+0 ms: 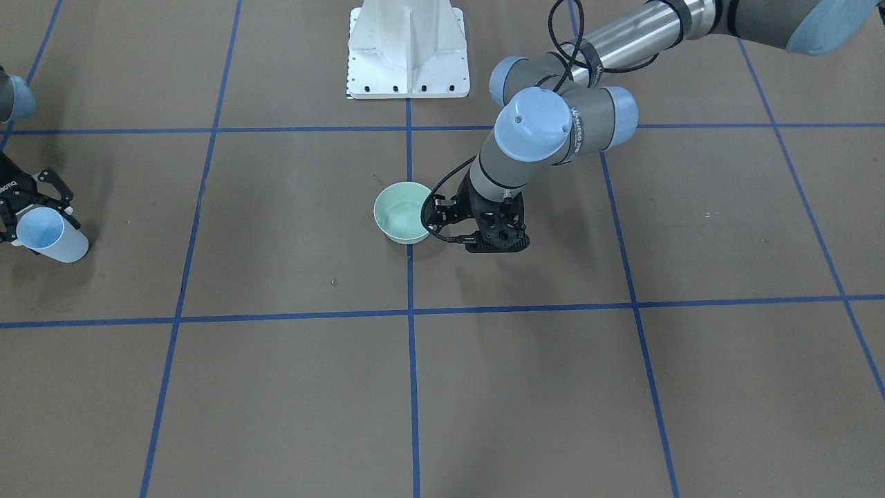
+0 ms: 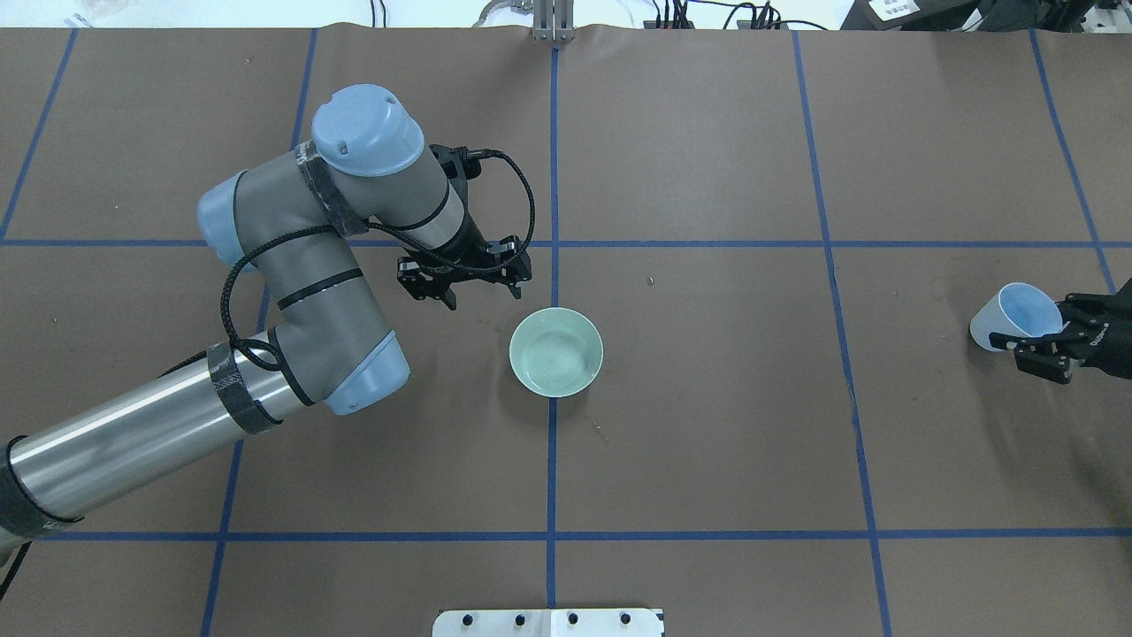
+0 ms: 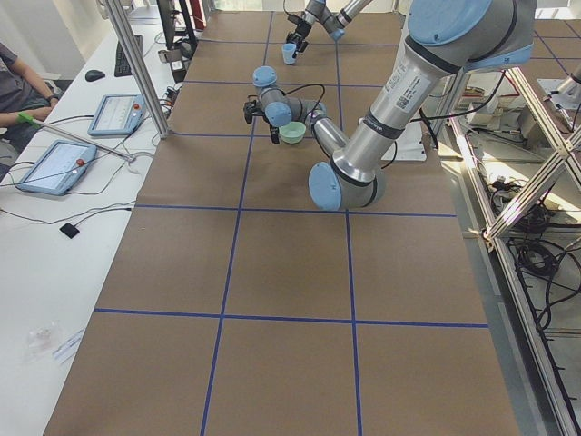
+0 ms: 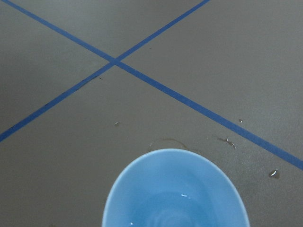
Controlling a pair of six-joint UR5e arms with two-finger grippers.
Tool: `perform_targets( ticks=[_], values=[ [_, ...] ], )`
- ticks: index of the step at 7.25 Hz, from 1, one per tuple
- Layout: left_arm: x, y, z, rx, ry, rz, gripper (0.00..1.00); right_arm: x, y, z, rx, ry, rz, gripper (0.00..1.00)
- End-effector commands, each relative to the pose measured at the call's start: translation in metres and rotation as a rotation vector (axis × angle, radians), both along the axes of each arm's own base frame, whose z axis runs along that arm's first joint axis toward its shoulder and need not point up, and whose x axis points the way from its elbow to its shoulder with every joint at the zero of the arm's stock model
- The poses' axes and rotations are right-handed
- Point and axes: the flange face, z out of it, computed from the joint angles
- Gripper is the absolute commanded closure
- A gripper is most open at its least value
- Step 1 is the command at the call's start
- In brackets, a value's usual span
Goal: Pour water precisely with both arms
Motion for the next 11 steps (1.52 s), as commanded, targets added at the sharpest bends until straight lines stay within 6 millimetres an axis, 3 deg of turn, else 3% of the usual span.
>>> perform_targets(
  ticks=[1,3,5,7,8,9,11],
  values=[
    [-0.002,-0.001,-0.001,0.002,0.002,-0.003,0.11,-0.006,-0.008,-0.013,0.025,-0.022,0.002,0.67],
    [-0.031,-0.011,-0.020,0.018,0.028,-0.029,0.11,-0.019,-0.024,-0.038,0.049,-0.043,0.003,0.70],
    [-0.097,-0.053,-0.001,-0.014,0.058,-0.011,0.11,-0.045,-0.061,-0.097,0.012,-0.008,0.024,0.71],
    [-0.157,-0.069,0.044,0.038,0.051,-0.001,0.11,-0.076,-0.088,-0.177,-0.028,0.026,0.016,0.72],
    [-0.180,-0.070,0.071,0.071,0.041,0.019,0.11,-0.103,-0.096,-0.220,-0.043,0.044,-0.005,0.72],
    [-0.204,-0.076,0.096,0.092,0.036,0.037,0.11,-0.130,-0.084,-0.258,-0.052,0.075,-0.018,0.72],
    [-0.229,-0.075,0.143,0.146,0.003,0.078,0.11,-0.195,-0.054,-0.345,-0.070,0.148,-0.062,0.73]
  ],
)
